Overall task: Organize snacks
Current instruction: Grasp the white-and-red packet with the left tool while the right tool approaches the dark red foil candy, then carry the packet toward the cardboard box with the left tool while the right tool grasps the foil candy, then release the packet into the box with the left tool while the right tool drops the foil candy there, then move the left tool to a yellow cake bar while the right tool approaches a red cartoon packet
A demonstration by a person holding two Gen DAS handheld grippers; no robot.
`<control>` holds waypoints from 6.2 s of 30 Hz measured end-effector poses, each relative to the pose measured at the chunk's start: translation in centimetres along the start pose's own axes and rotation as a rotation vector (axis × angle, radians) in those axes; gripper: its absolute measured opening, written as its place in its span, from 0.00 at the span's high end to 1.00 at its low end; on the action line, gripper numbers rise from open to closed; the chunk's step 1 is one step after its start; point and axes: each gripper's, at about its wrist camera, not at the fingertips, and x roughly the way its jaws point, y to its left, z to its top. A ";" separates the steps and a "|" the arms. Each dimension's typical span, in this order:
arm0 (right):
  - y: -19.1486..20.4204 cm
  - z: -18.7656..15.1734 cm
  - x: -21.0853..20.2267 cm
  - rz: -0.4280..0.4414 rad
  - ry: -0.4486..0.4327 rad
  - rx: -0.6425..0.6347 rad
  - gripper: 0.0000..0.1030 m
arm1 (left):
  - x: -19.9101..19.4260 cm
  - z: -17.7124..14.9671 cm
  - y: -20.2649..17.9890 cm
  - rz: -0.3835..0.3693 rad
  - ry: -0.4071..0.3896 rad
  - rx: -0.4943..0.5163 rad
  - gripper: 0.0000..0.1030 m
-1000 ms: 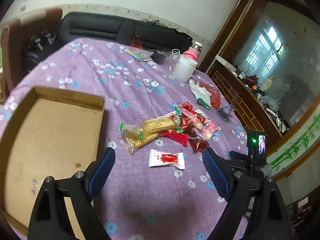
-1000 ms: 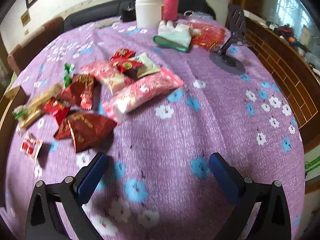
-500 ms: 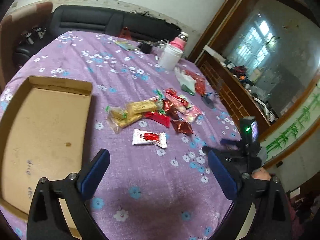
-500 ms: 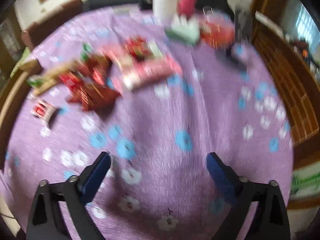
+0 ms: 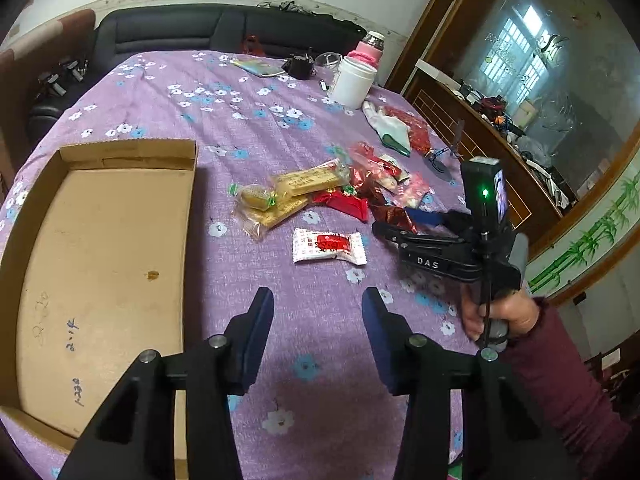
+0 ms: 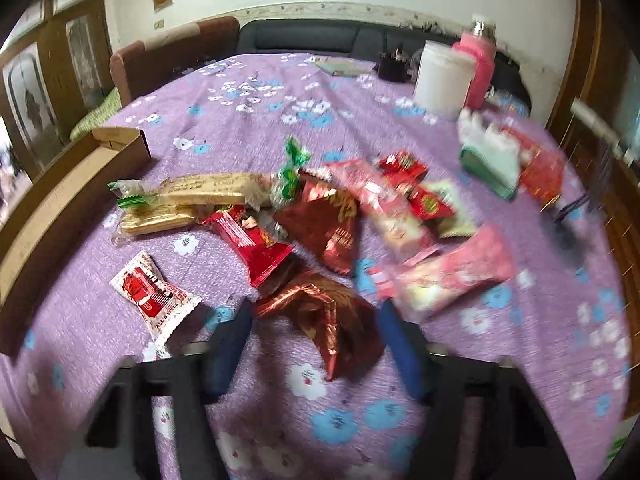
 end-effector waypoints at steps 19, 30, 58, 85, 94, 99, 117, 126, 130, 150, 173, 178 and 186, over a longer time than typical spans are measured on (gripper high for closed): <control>-5.1 -1.1 -0.9 0.246 -0.061 0.315 0.45 | 14.7 3.9 -6.3 0.218 0.144 0.502 0.49; -3.6 -1.1 -1.3 0.281 -0.086 0.264 0.41 | 11.4 1.4 -6.1 0.112 0.144 0.404 0.76; -1.4 -1.1 -1.1 0.282 -0.088 0.159 0.80 | 5.6 -2.3 -3.4 0.056 -0.025 0.136 0.80; 1.4 -1.7 -4.8 0.224 -0.093 0.167 0.66 | -10.3 -7.7 8.3 0.052 -0.313 -0.139 0.80; 2.7 -1.3 -0.8 0.126 -0.001 0.066 0.75 | -10.5 -8.4 8.3 0.054 -0.300 -0.143 0.80; 2.0 -1.0 -2.7 0.153 -0.018 0.099 0.92 | -10.7 -6.8 8.9 0.046 -0.264 -0.128 0.80; 7.1 0.7 -2.1 0.070 0.020 -0.143 0.30 | -9.8 -2.2 11.9 0.034 -0.219 -0.106 0.80; 6.8 -0.2 -1.8 0.056 0.019 -0.092 0.60 | -11.0 -2.7 12.2 0.070 -0.222 -0.116 0.80; 6.5 -0.3 -2.4 0.095 0.017 -0.048 0.64 | -10.7 -1.8 12.7 0.072 -0.206 -0.119 0.80; 20.6 14.4 3.6 0.401 0.029 0.016 0.65 | 1.7 7.5 21.9 0.014 -0.061 -0.365 0.80; 14.1 5.1 -5.1 0.165 -0.287 -0.020 0.24 | -6.5 0.7 10.8 0.053 -0.281 -0.299 0.31; 10.2 1.5 -7.7 0.036 -0.360 -0.013 0.13 | -5.4 -1.1 5.9 0.044 -0.268 -0.251 0.31; 2.6 -2.3 -9.2 -0.034 -0.343 0.121 0.10 | -0.9 -3.2 -0.2 0.021 -0.141 -0.155 0.31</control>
